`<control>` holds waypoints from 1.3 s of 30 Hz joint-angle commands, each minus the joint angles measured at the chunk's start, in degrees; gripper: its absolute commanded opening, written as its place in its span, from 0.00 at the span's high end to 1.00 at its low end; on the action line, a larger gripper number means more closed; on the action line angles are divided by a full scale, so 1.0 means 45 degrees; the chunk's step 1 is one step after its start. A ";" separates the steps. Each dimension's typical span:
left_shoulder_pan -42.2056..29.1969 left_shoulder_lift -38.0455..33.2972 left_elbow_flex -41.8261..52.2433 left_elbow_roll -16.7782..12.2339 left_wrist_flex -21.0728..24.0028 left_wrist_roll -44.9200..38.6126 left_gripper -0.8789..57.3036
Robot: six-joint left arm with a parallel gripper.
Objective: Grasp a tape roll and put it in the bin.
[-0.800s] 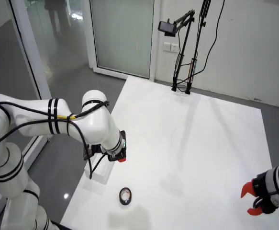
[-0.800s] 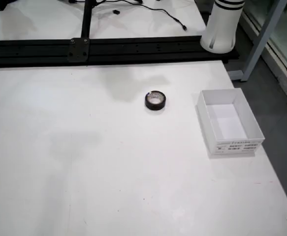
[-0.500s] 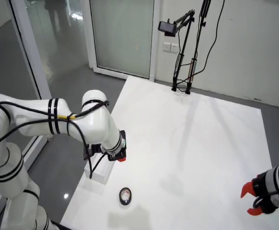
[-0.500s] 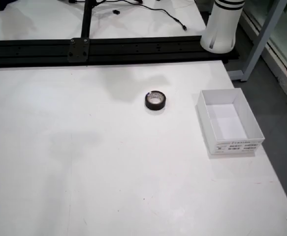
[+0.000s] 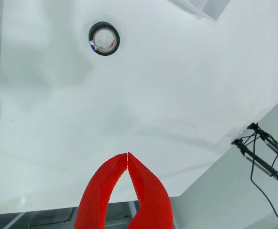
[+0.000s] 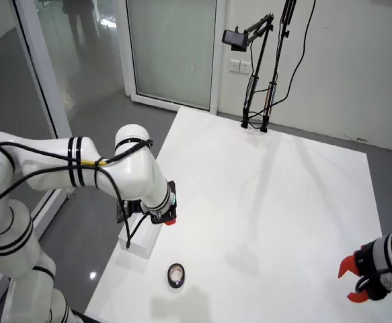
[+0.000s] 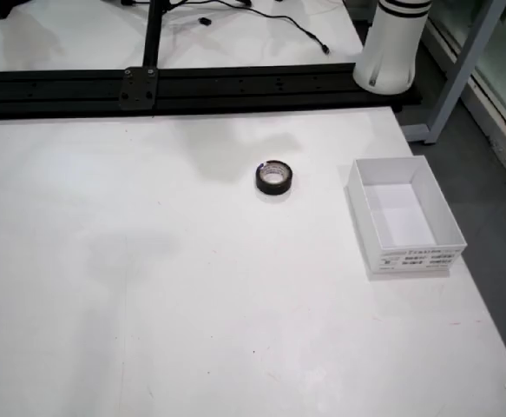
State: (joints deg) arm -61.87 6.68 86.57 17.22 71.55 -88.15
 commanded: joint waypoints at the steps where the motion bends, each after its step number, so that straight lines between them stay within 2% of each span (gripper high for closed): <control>1: 0.0916 -0.0019 -0.0020 0.0021 -0.0002 -0.0001 0.99; 13: 0.1502 0.0430 -0.0137 -0.0018 0.0017 0.0019 0.98; 17: 0.1463 0.1172 -0.0137 -0.0193 0.0017 0.0019 0.92; 21: 0.1365 0.1992 -0.0137 -0.0389 0.0017 0.0019 0.75; 23: 0.1307 0.2364 -0.0137 -0.0389 -0.0002 0.0019 0.72; 39: 0.1463 0.4824 -0.0137 -0.0272 -0.0881 -0.0001 0.64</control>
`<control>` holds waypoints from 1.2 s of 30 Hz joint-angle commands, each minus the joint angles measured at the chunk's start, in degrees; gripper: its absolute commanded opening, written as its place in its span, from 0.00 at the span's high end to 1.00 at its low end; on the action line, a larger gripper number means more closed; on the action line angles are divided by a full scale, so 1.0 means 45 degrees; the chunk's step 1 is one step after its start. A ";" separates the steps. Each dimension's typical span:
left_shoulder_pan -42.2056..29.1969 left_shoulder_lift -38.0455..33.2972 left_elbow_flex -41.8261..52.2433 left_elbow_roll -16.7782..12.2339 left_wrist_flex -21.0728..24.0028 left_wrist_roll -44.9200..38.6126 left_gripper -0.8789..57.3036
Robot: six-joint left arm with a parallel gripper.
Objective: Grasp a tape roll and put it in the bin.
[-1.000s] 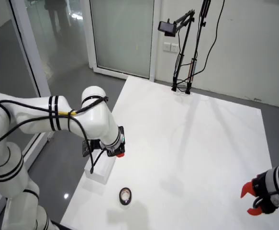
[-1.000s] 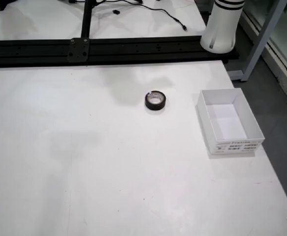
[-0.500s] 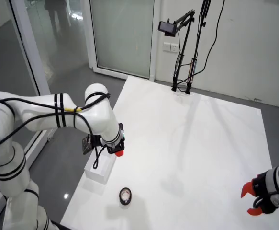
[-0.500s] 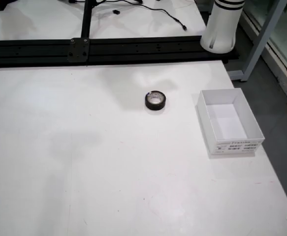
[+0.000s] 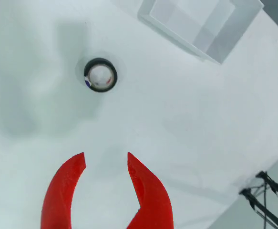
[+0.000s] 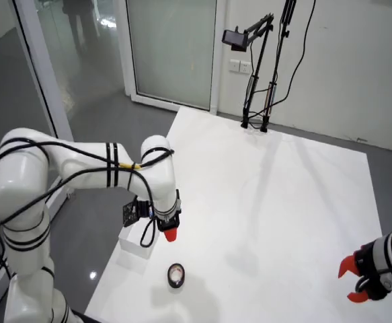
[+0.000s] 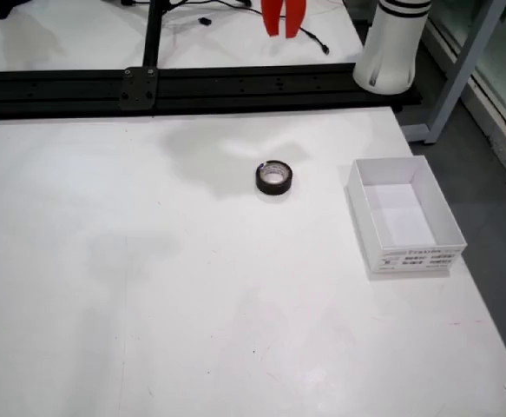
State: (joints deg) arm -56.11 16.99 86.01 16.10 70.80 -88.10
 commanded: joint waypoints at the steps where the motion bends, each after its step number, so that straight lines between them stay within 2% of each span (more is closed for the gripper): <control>1: 0.0184 0.2727 -0.0011 -0.0023 -0.0832 -0.0011 0.63; 16: 0.0497 0.5325 -0.0011 -0.0004 -0.2628 -0.0128 0.61; 21: 0.0751 0.5872 -0.0011 0.0231 -0.3136 -0.0362 0.61; 36: 0.1083 0.6926 -0.0011 0.0465 -0.3781 -0.0694 0.61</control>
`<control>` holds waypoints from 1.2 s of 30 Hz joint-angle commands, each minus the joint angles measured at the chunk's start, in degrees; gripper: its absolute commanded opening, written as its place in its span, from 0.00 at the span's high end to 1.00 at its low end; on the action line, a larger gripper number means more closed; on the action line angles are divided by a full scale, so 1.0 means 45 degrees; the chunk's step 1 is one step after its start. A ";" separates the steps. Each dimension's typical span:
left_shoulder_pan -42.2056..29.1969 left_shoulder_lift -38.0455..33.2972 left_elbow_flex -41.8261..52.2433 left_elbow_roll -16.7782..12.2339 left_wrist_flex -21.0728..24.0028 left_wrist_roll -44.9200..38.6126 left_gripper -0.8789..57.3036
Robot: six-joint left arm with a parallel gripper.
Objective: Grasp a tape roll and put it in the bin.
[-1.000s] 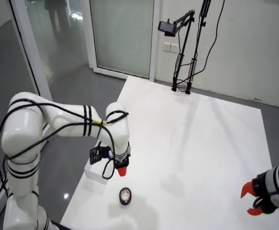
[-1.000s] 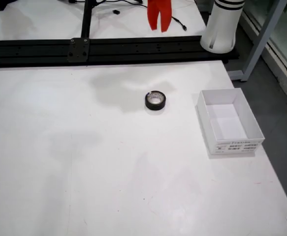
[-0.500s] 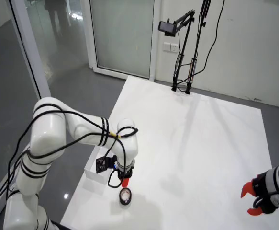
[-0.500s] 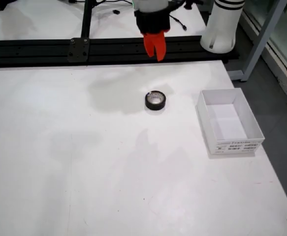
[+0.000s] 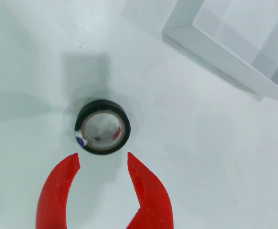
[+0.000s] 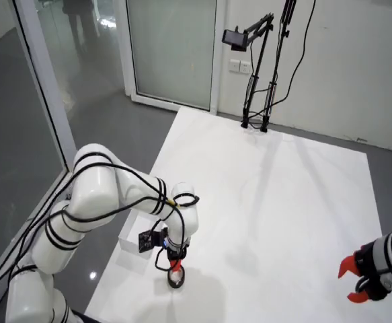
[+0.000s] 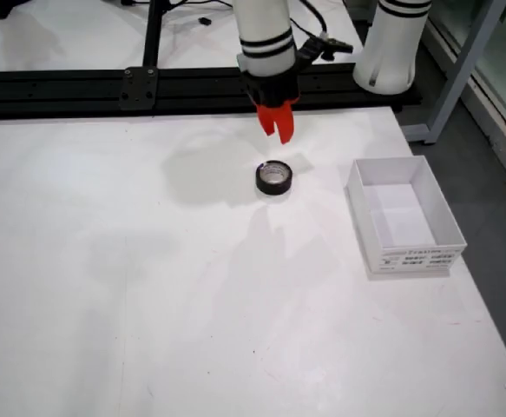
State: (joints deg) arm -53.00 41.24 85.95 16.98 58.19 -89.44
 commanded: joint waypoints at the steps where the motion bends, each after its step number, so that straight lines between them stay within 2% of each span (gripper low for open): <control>1: 0.0392 0.1598 0.0001 0.0290 -0.1056 -0.0476 0.61; 10: 0.0548 0.2164 0.0001 0.0485 -0.1779 -0.0945 0.61; 24: 0.0919 0.2437 -0.0409 0.1051 -0.1935 -0.0984 0.61; 36: 0.0841 0.3453 -0.1698 0.1090 -0.1955 -0.0984 0.62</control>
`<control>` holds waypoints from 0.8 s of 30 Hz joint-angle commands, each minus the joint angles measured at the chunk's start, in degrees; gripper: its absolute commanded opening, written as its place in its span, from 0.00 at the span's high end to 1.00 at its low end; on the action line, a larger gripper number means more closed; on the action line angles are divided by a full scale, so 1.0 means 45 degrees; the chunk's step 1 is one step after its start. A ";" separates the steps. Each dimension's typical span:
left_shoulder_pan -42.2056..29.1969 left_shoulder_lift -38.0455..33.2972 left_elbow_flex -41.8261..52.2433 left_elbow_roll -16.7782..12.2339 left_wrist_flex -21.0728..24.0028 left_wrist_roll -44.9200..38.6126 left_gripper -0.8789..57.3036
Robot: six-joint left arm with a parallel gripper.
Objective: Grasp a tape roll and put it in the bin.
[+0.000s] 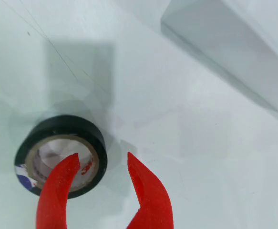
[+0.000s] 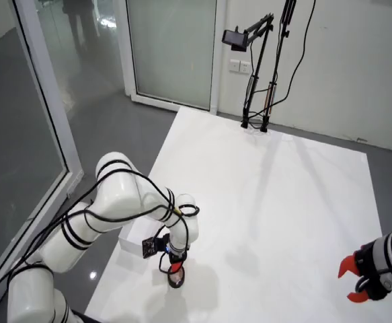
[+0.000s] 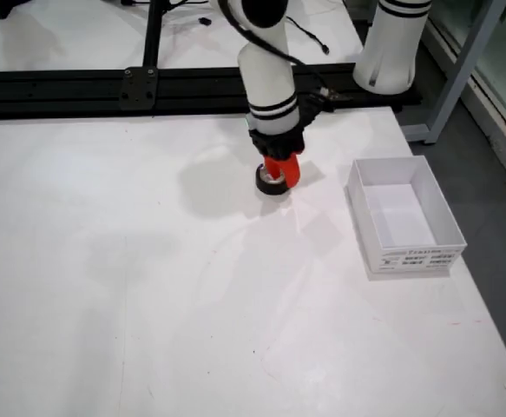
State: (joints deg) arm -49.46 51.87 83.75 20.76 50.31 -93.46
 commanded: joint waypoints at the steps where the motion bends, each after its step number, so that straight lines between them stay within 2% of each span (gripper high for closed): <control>1: 0.0054 0.1109 -0.1208 0.0250 -0.0185 -0.0091 0.63; 6: 0.0073 0.1109 -0.1208 0.0348 -0.0283 -0.0091 0.81; 10: 0.0073 0.1109 -0.1208 0.0367 -0.0419 -0.0091 0.92; 16: 0.0132 0.1109 -0.1228 0.0308 -0.0712 -0.0091 1.00; 24: -0.0083 0.0933 -0.1365 0.0055 -0.0205 -0.0091 1.00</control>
State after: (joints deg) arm -49.07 56.22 78.96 21.97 48.39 -93.81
